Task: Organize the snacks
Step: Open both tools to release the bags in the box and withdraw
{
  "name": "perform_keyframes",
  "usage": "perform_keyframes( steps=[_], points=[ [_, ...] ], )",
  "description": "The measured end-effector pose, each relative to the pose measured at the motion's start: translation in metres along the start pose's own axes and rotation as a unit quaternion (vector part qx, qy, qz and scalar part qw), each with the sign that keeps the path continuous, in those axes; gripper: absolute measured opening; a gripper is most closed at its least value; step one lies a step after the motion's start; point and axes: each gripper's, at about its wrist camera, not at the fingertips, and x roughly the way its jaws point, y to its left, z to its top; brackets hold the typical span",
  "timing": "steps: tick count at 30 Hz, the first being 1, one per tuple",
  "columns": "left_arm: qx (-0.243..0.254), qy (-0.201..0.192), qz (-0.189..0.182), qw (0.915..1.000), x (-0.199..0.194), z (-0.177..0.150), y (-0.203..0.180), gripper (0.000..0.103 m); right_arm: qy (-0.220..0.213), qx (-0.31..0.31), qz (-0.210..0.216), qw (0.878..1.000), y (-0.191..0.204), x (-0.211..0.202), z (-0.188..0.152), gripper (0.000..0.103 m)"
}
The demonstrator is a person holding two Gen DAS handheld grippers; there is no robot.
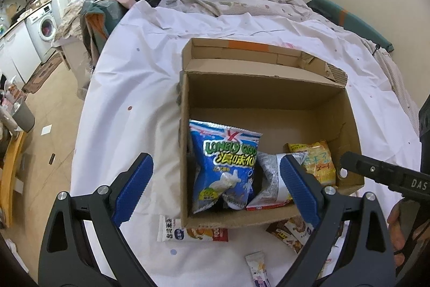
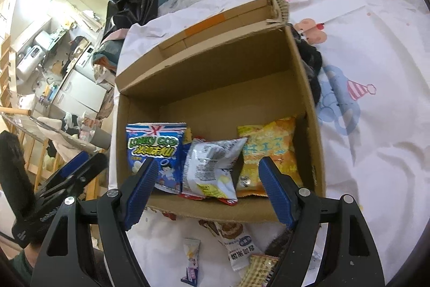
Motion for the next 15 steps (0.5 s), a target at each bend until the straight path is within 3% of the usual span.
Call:
perform_keyframes(
  steps=[15],
  points=[
    [-0.036,0.009,0.000,0.9993,-0.028,-0.026,0.025,0.094,-0.004,0.002,-0.014,1.000,-0.003,-0.031,-0.028,0.080]
  ],
)
